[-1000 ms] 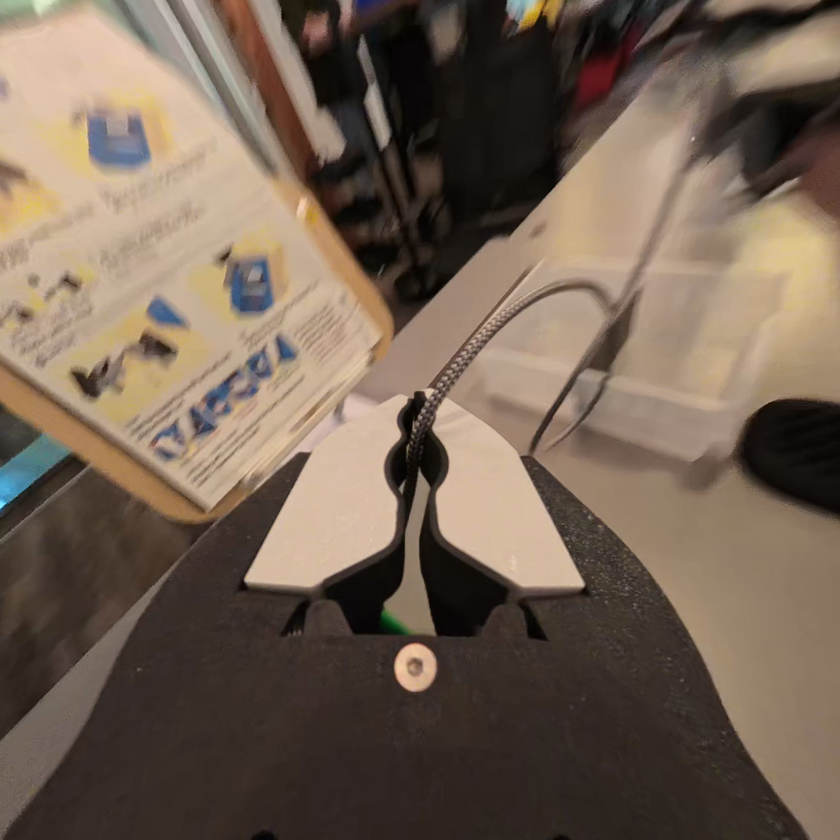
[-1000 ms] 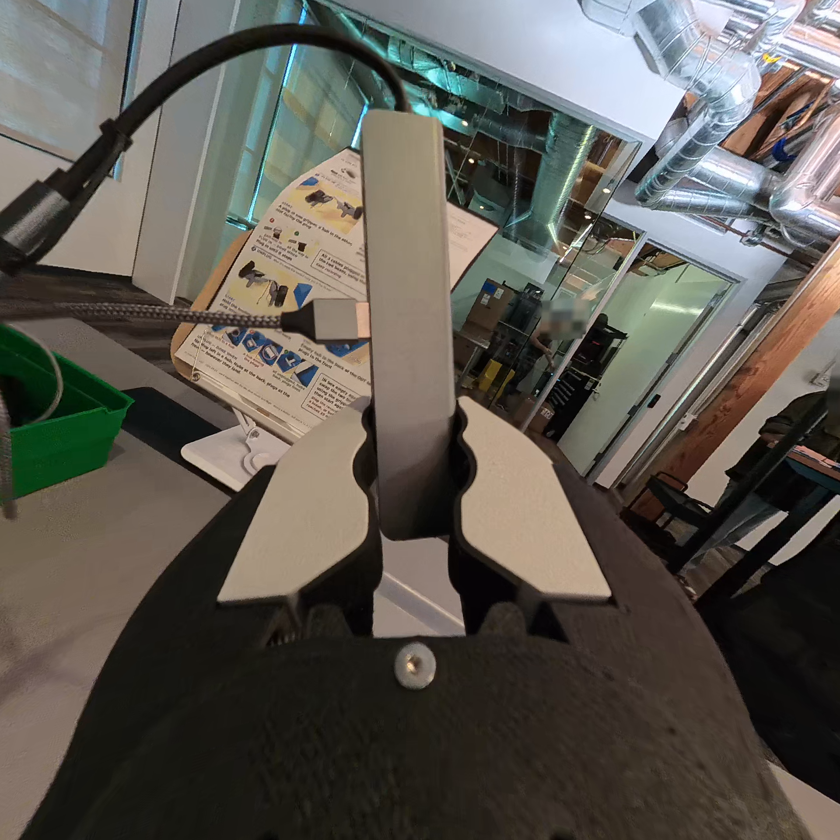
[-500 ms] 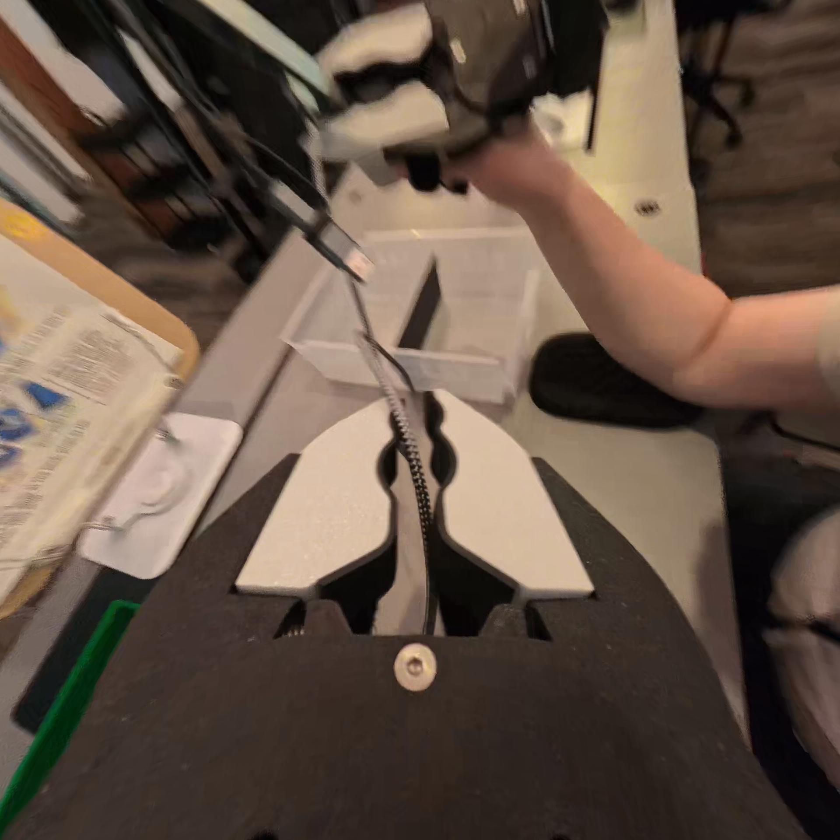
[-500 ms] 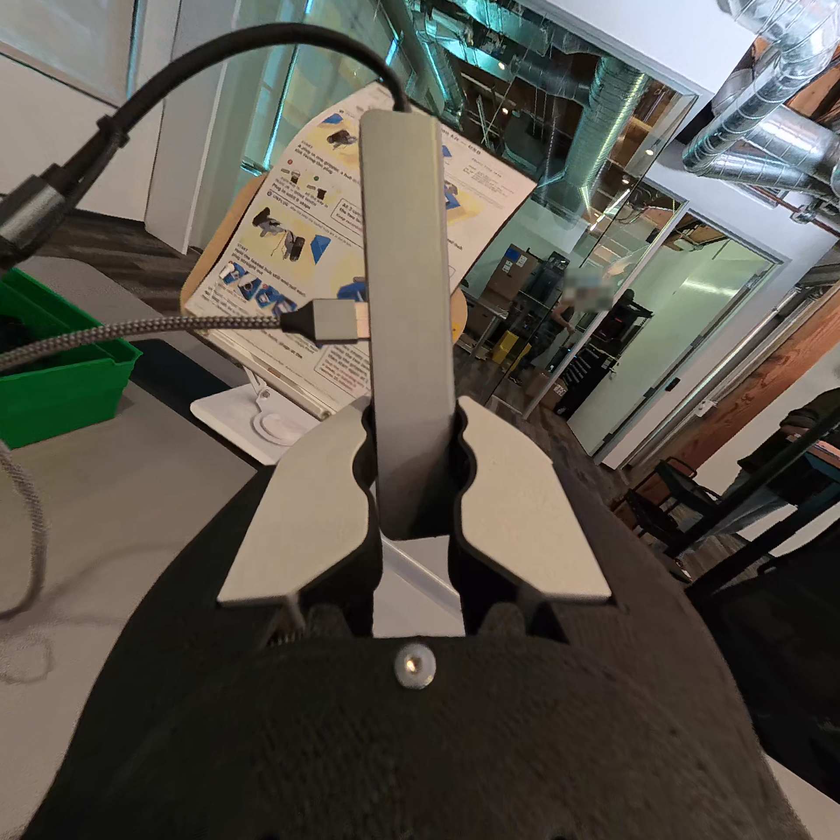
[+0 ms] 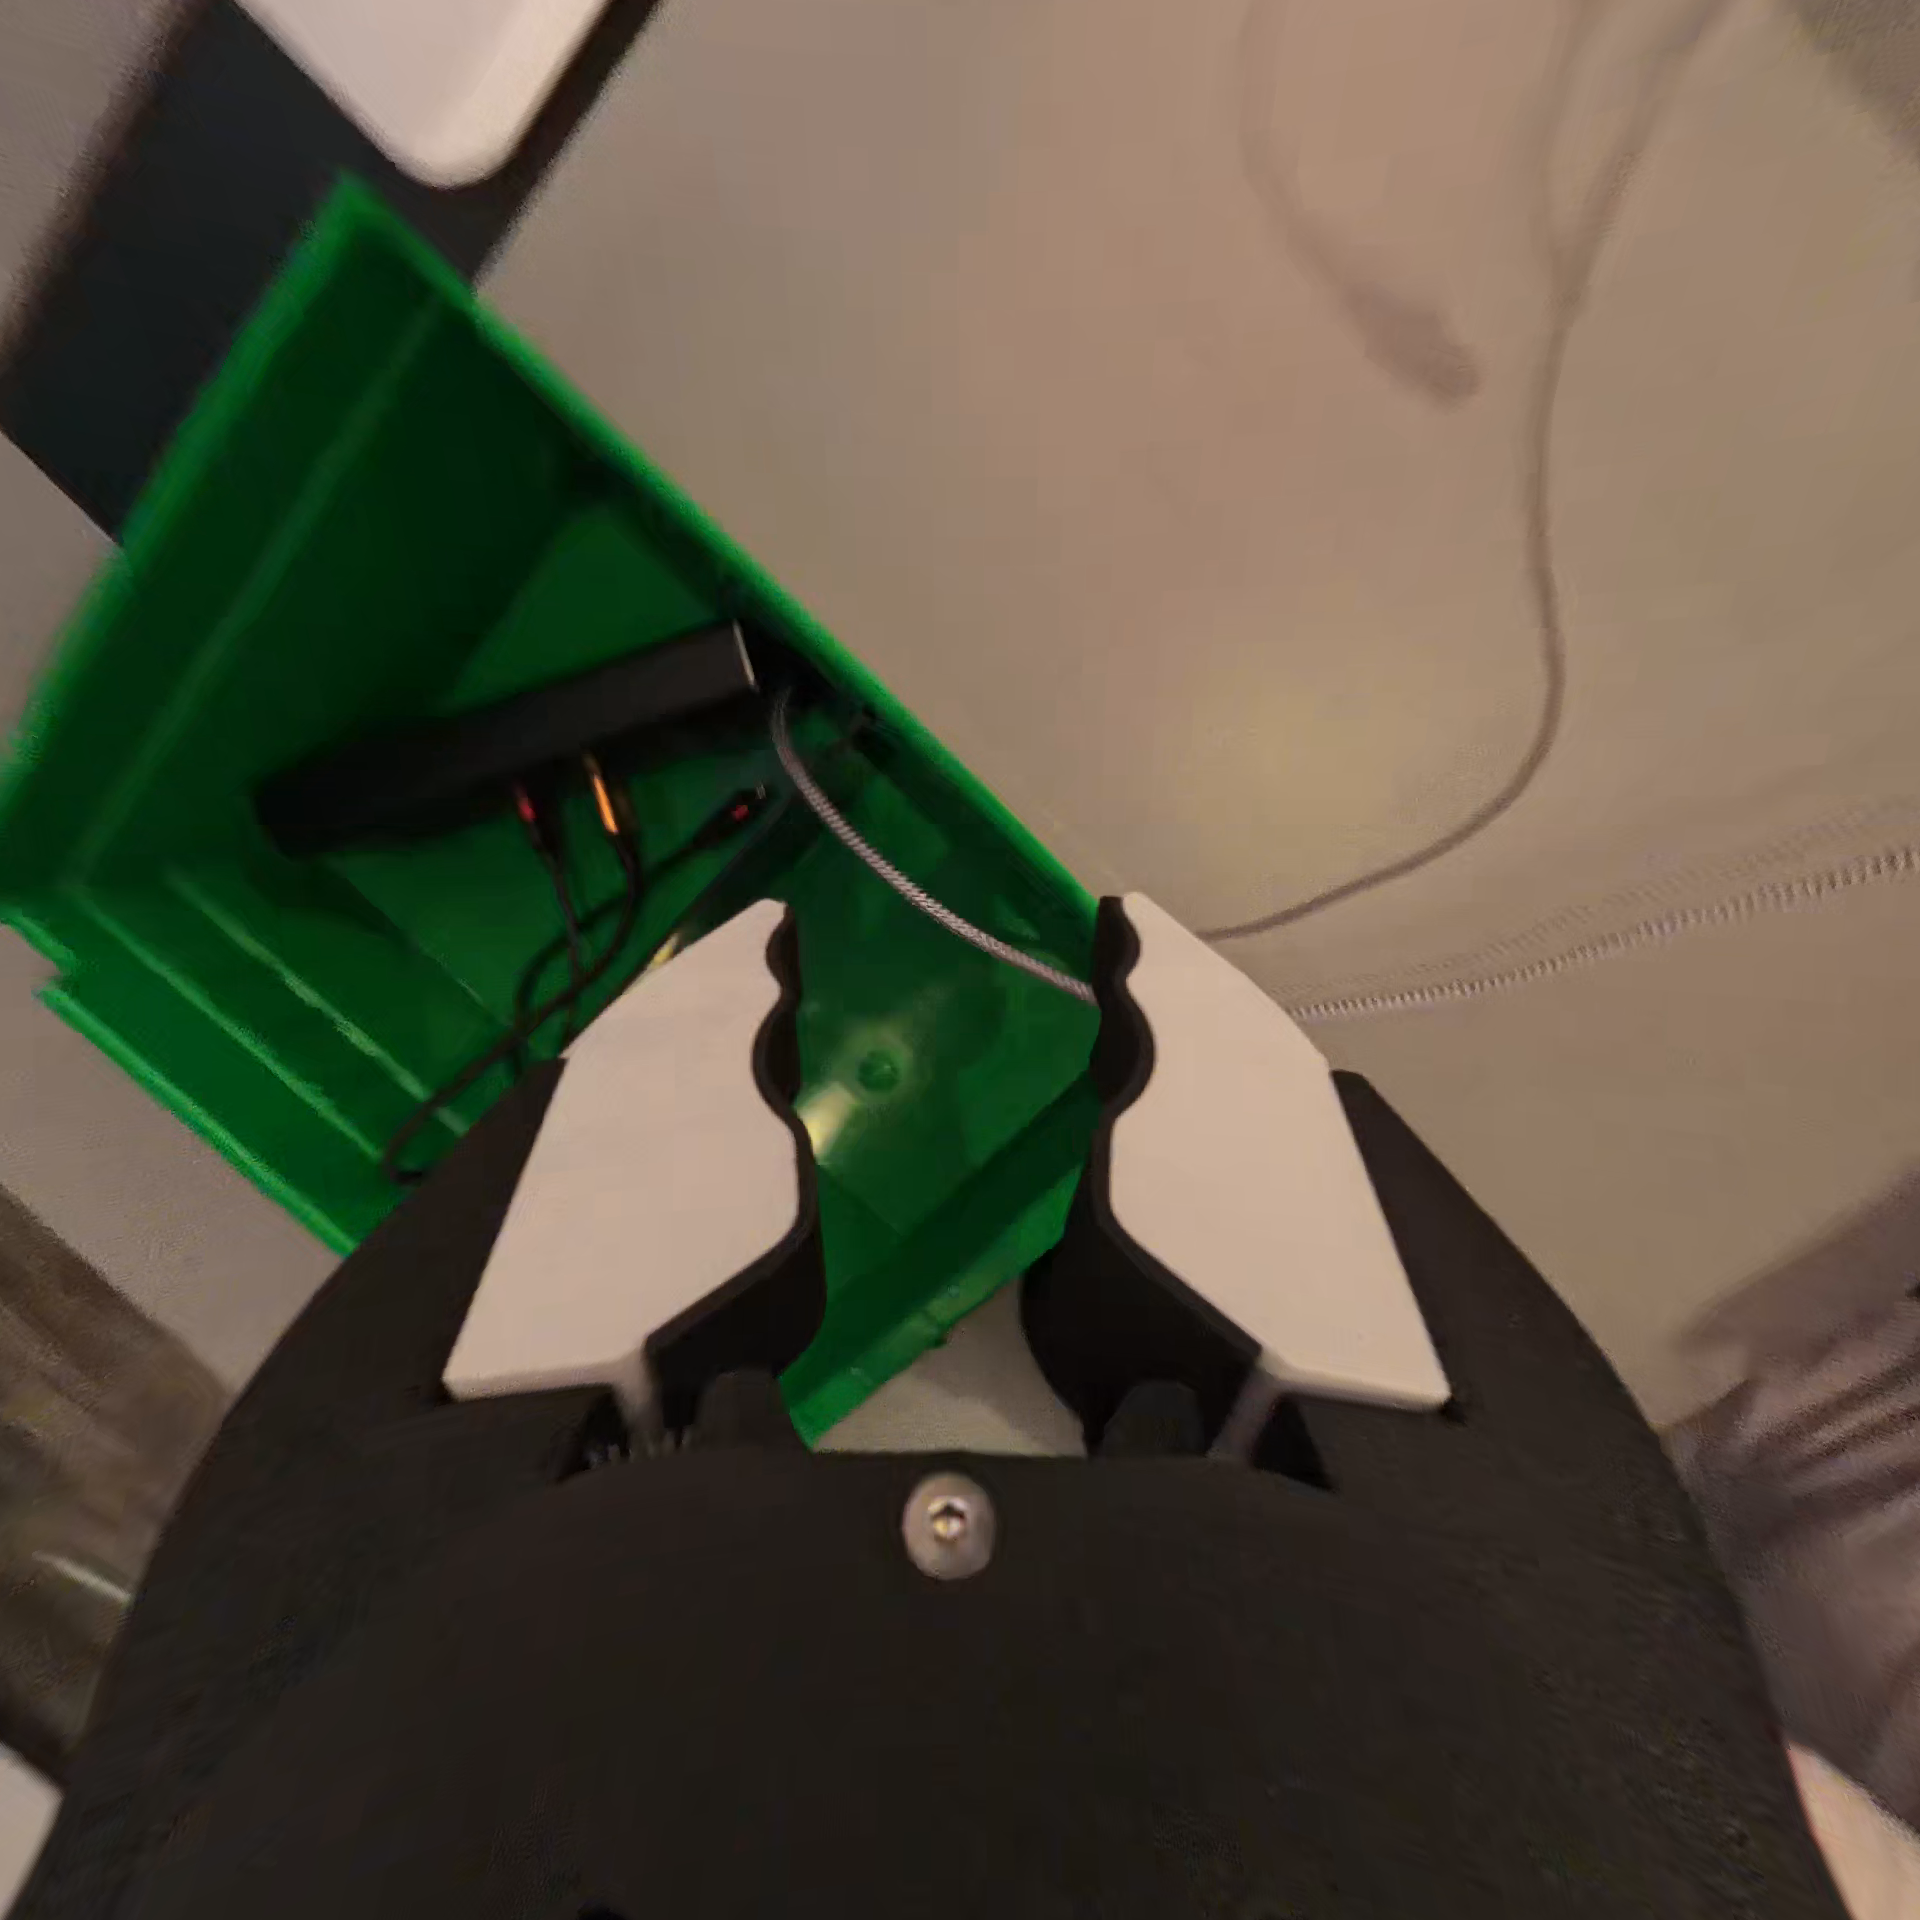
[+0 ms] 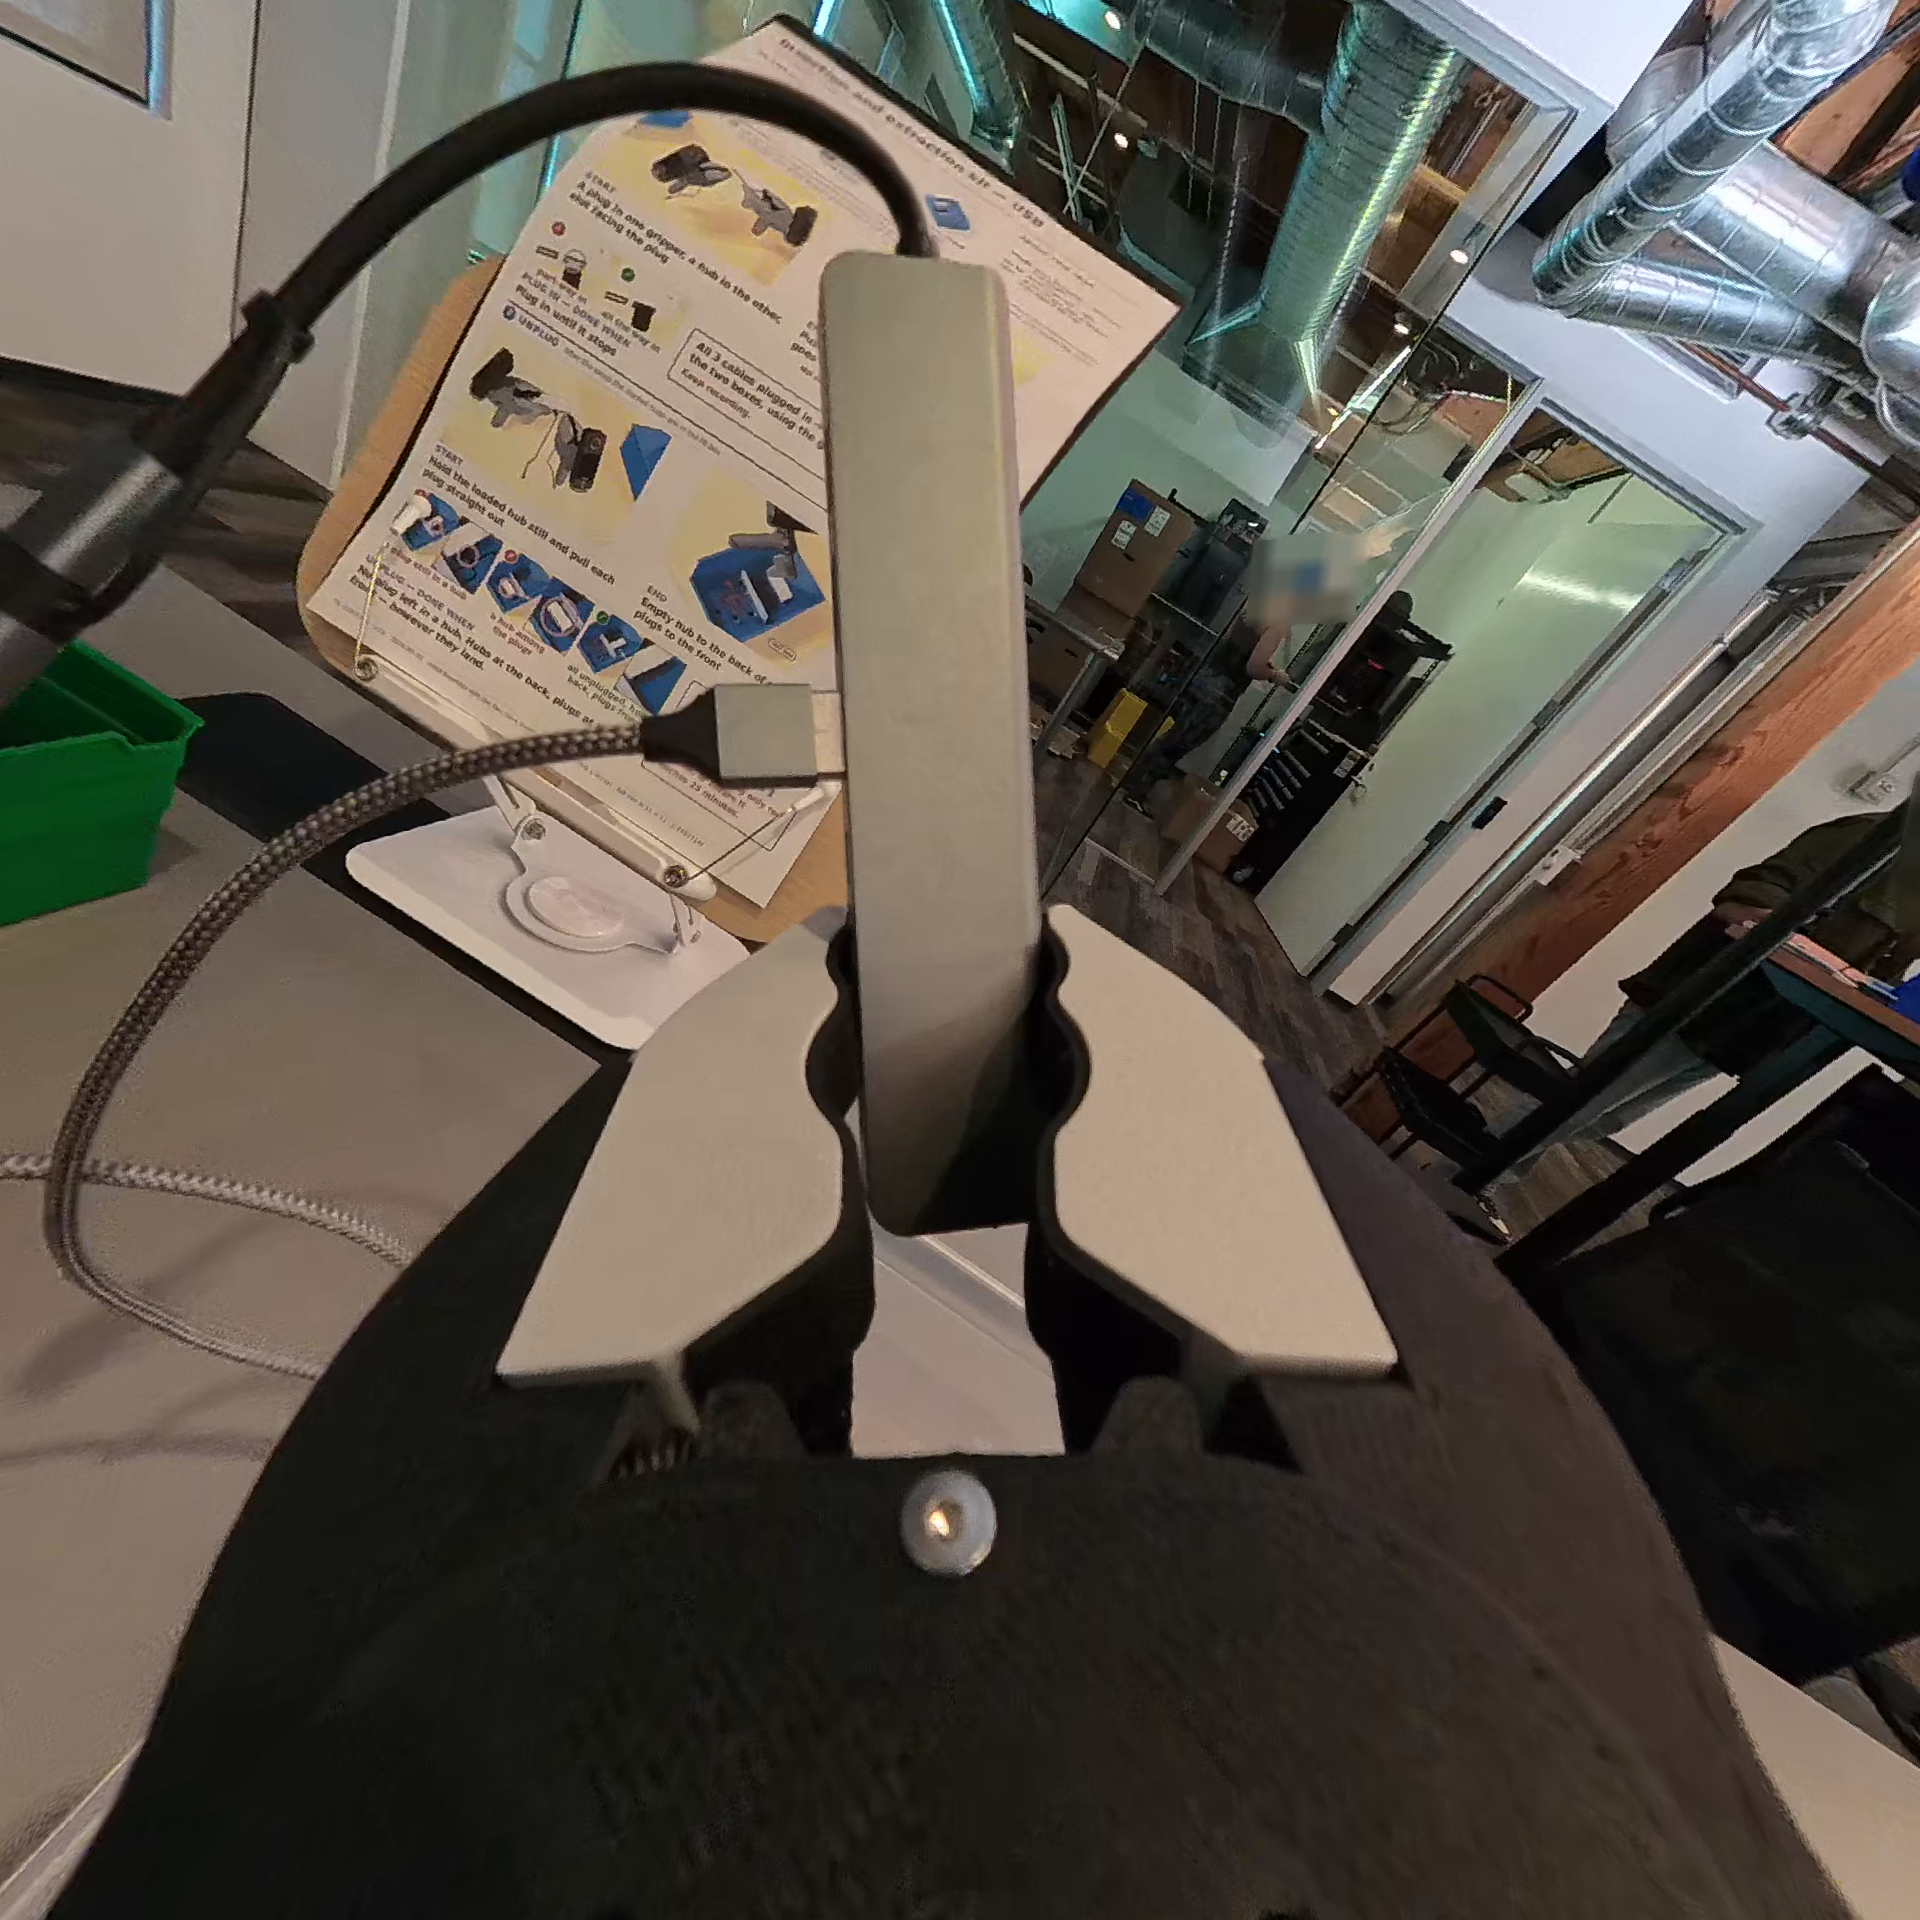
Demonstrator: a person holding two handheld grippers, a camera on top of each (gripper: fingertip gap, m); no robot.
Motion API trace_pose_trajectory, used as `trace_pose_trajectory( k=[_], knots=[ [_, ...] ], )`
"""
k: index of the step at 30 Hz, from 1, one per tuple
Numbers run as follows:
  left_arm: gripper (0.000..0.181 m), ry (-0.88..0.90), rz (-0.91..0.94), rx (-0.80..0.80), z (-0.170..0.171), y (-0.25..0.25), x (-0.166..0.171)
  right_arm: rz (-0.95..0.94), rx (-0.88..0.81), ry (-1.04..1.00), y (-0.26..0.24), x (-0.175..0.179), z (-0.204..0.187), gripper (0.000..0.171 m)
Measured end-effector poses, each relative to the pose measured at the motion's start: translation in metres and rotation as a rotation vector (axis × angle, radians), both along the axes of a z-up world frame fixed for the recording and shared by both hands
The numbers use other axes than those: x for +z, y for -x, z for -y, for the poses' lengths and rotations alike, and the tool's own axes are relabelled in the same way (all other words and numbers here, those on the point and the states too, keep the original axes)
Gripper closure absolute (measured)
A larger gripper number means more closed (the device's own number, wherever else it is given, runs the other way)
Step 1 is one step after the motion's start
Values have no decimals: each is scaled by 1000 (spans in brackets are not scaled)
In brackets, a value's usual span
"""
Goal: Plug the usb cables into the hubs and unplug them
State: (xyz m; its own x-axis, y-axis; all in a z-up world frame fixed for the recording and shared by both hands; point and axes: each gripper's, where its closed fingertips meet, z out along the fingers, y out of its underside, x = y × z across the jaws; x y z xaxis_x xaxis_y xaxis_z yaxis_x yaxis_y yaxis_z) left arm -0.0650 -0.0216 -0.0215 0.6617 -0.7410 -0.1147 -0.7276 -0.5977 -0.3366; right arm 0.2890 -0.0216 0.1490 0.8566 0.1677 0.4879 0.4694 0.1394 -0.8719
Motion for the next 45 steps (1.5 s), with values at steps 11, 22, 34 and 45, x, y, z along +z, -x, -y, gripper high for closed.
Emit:
trace_pose_trajectory(
  k=[11, 22, 34, 45],
  knots=[
    [161, 427, 45, 365, 7, 18, -45, 42, -20, 11, 1, -4, -3, 140],
    [178, -66, 320, 119, 1, -25, 63, 53, -27, 4, 2, -4, -4, 140],
    [178, 149, 88, -398, 62, -139, -20, 89, 82, 61, 22, -22, -10, 140],
    [167, 383, 462, -387, 59, -160, 7, 288, 145, 167, 35, -63, -23, 139]
  ],
)
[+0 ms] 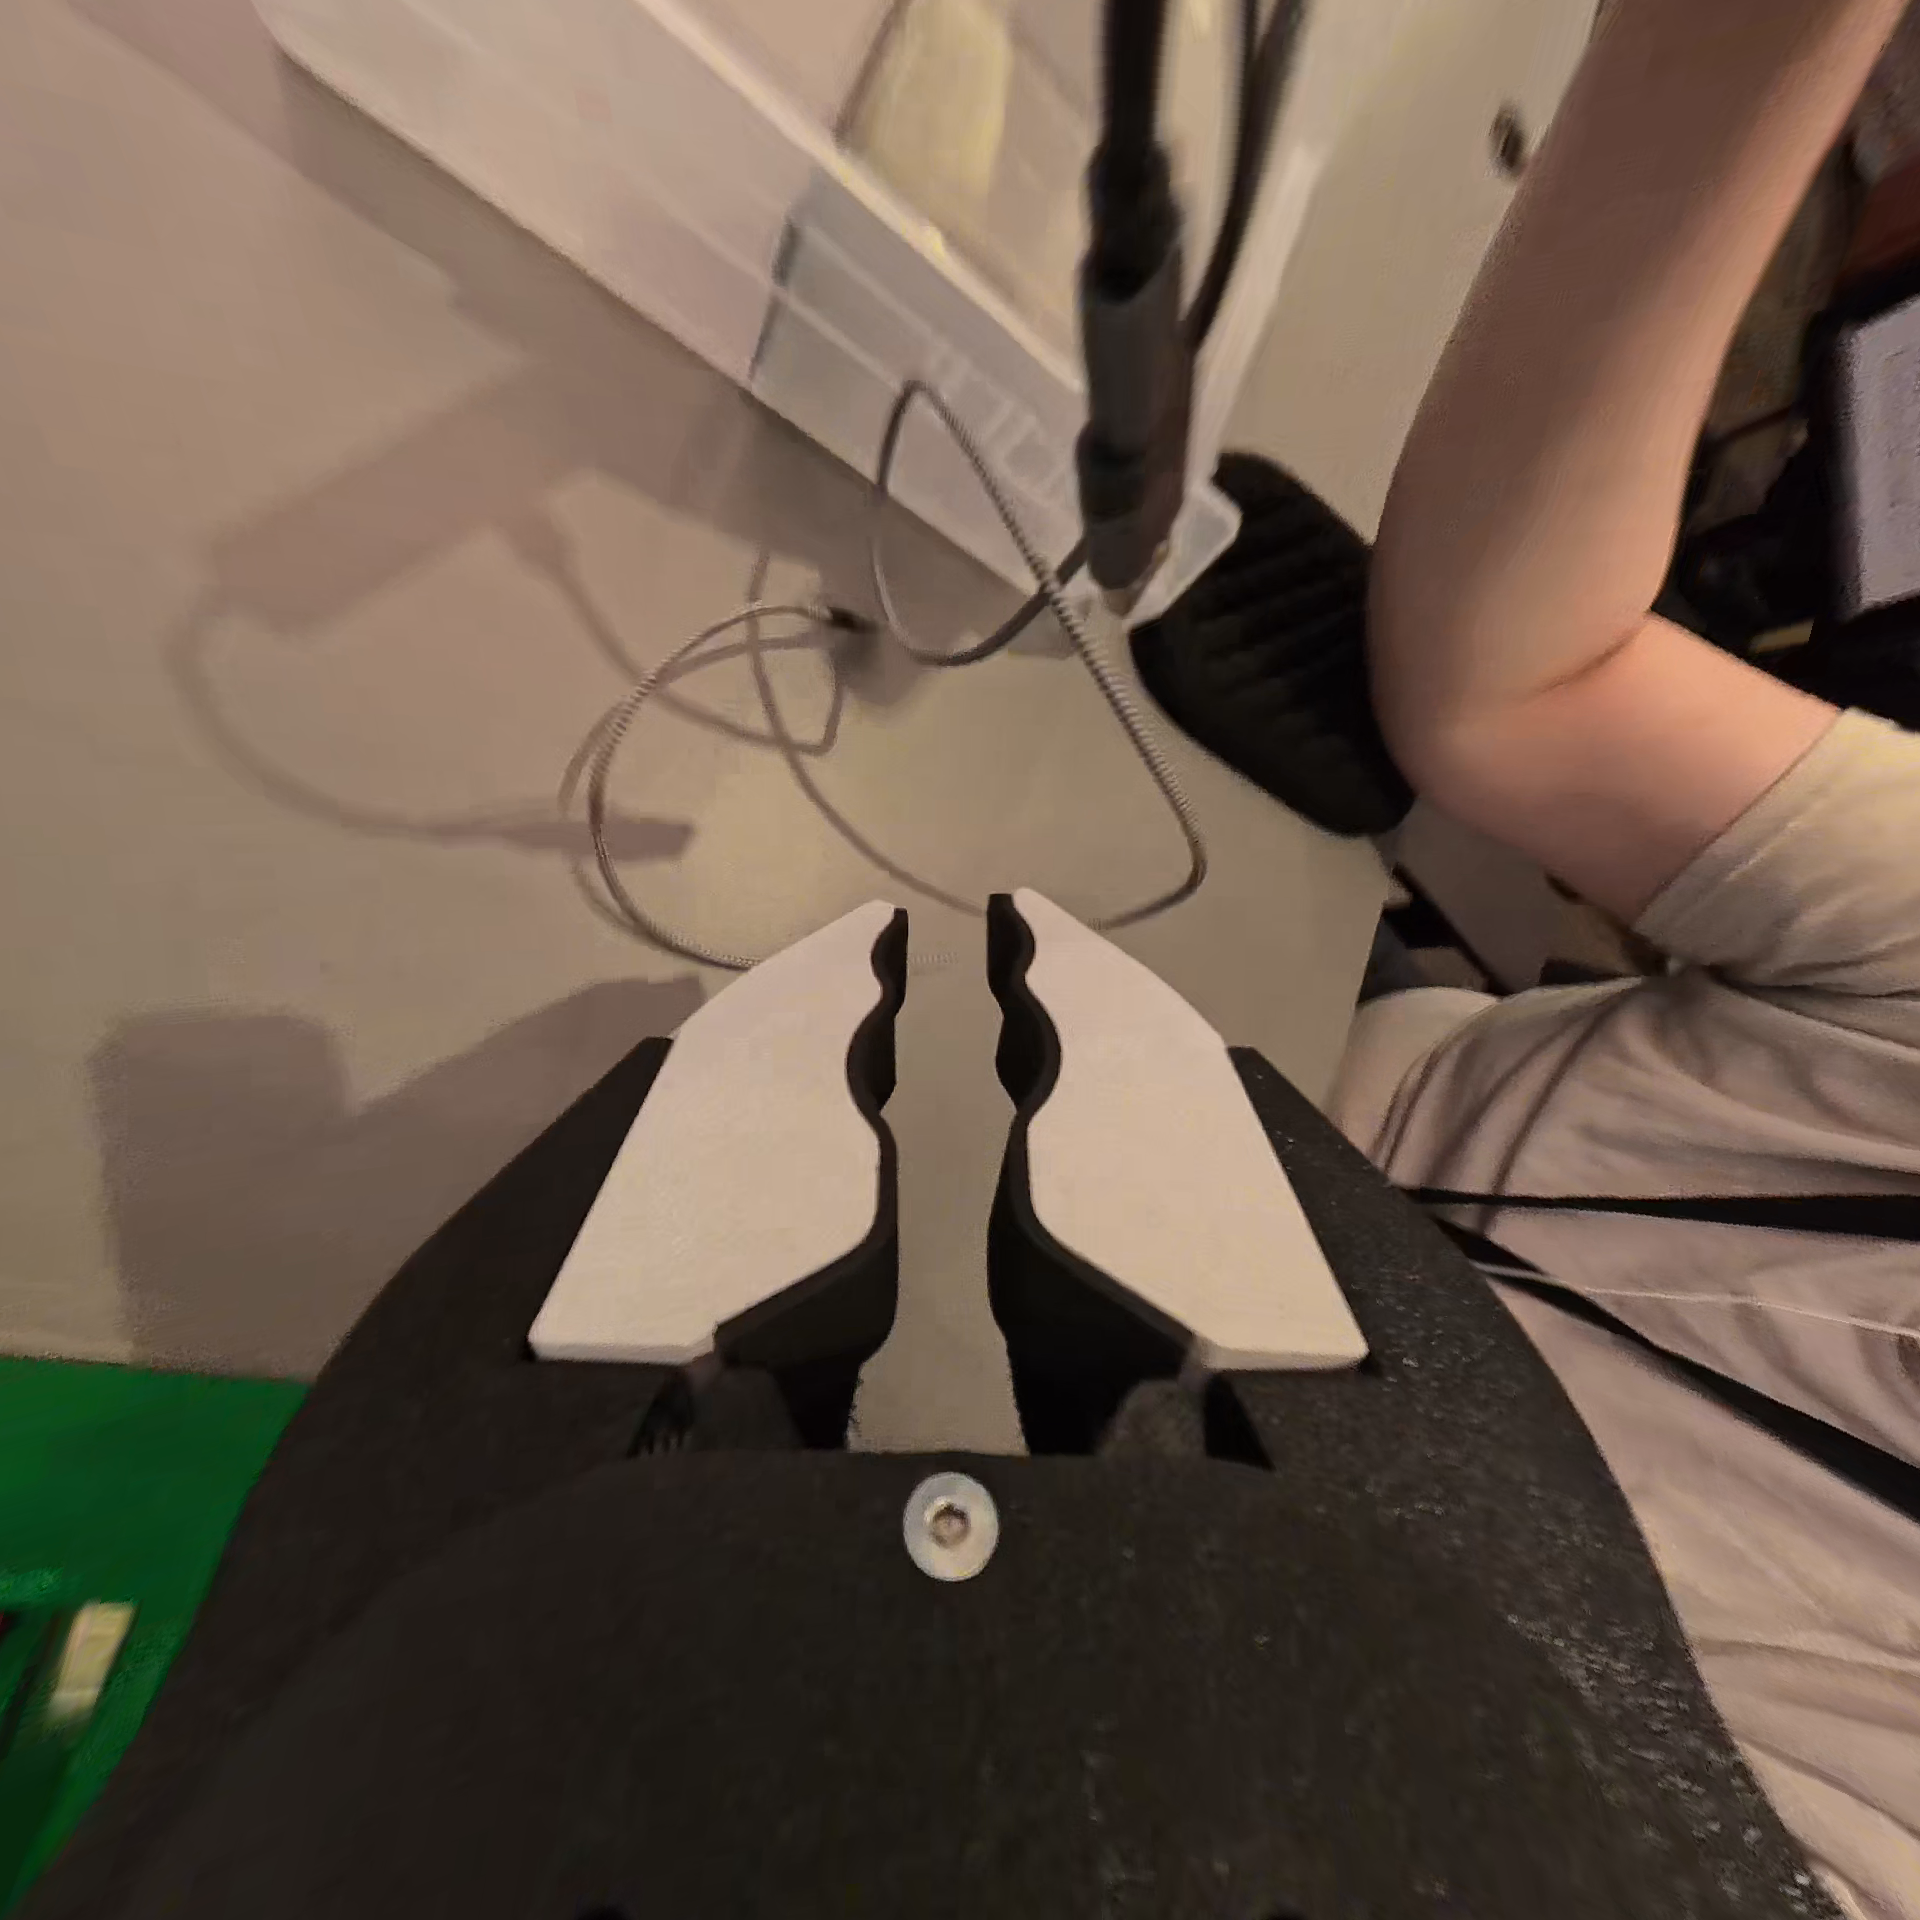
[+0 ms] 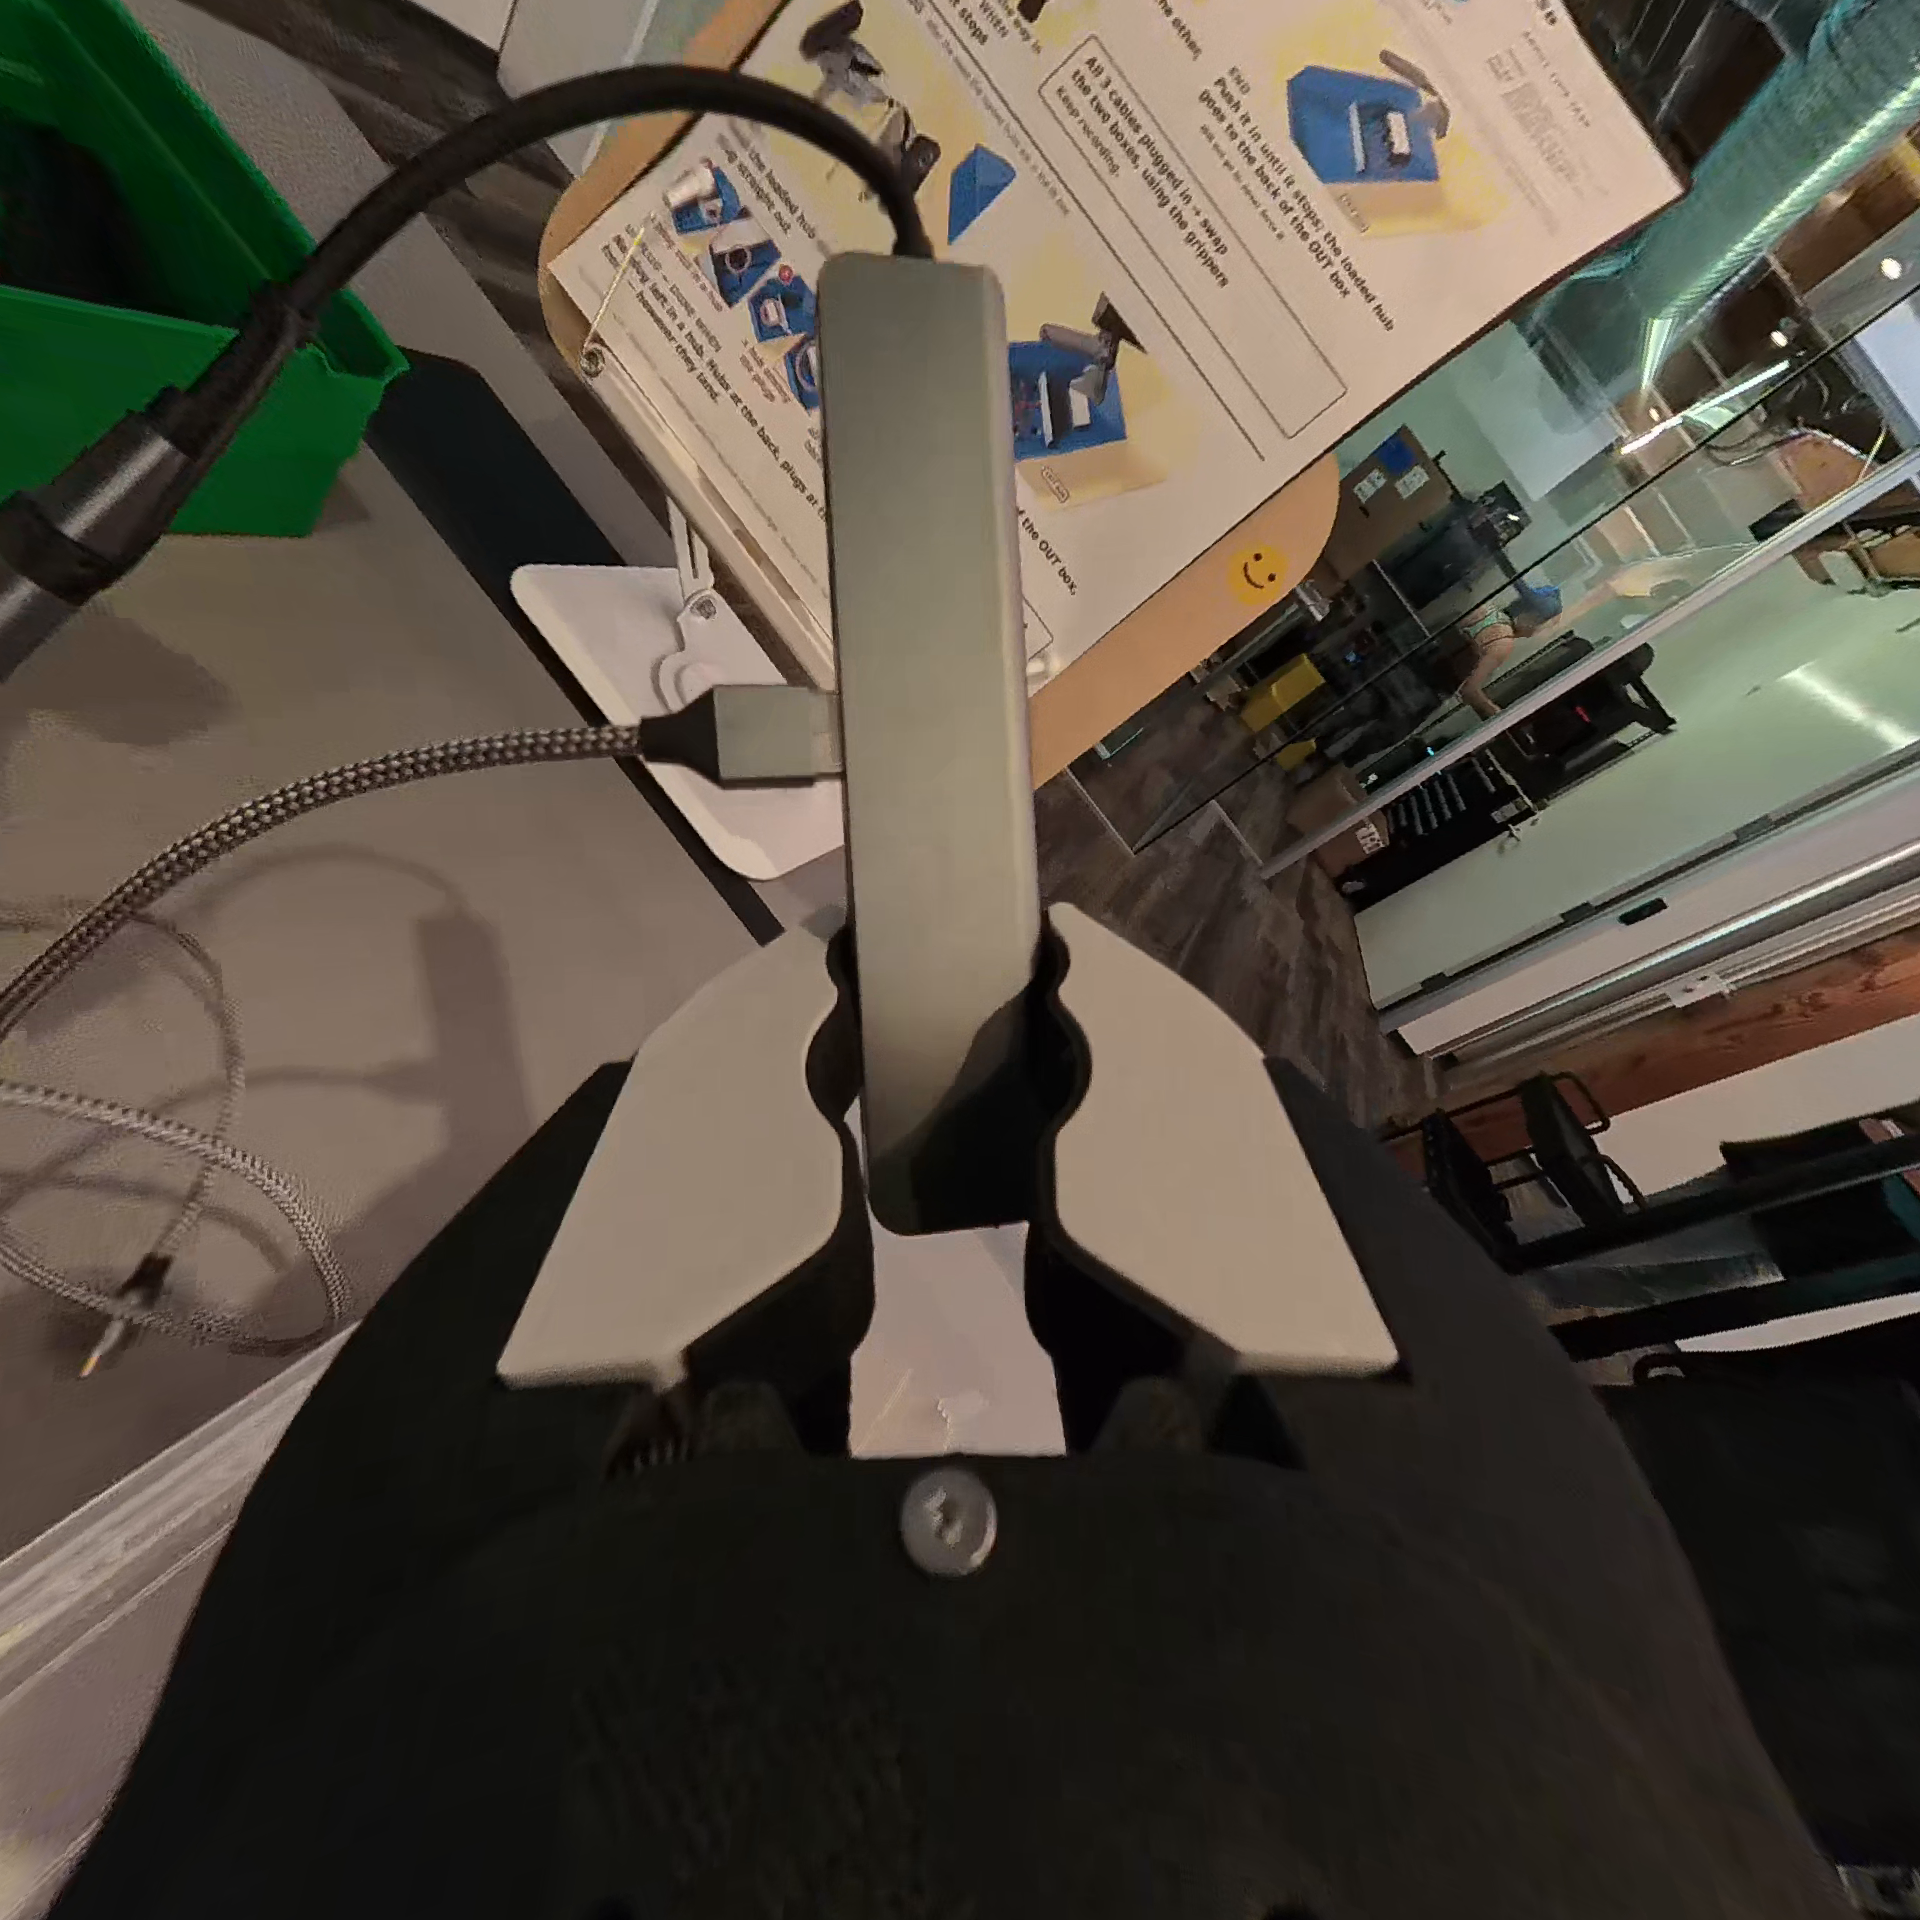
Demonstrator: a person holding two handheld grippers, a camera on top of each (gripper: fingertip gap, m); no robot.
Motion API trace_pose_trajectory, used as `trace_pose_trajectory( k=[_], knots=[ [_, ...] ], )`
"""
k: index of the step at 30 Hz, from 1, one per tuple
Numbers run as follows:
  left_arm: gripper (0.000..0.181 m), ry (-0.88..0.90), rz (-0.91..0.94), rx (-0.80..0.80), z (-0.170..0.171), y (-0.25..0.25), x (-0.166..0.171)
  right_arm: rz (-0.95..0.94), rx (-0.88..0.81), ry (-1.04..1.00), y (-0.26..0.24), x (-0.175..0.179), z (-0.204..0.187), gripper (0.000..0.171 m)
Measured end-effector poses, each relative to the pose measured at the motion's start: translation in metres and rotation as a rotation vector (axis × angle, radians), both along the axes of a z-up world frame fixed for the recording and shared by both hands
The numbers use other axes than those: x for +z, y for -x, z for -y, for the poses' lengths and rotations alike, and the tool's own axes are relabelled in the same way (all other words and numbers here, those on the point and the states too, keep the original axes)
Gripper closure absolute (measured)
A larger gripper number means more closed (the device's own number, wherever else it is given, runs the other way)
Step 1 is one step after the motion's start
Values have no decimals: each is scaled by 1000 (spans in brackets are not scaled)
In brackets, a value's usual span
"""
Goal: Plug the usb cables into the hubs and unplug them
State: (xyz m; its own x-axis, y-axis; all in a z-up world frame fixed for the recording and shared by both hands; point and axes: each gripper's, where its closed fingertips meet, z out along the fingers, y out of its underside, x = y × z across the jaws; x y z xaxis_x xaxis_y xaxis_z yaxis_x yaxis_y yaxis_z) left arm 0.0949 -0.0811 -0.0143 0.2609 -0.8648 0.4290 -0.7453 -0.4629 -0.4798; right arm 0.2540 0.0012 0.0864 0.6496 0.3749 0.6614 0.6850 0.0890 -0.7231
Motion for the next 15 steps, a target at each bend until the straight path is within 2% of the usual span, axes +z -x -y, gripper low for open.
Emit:
trace_pose_trajectory(
  k=[3, 5, 8, 11, 13, 15],
  knots=[
    [172, -115, 133, 64, -15, 9, 36, 28, 44, 2, 4, -5, 2, 140],
    [166, -264, 251, 101, -27, 11, 65, 53, 93, -7, 12, -8, 5, 140],
    [141, -534, 437, 169, -44, 12, 107, 84, 156, -39, 27, -7, 10, 140],
    [108, -733, 609, 244, -49, 13, 131, 149, 237, -93, 47, -8, 18, 140],
    [109, -796, 697, 261, -47, 10, 140, 204, 274, -136, 60, -9, 22, 140],
    [110, -709, 695, 242, -42, 5, 134, 262, 309, -196, 74, -9, 27, 140]
  ],
)
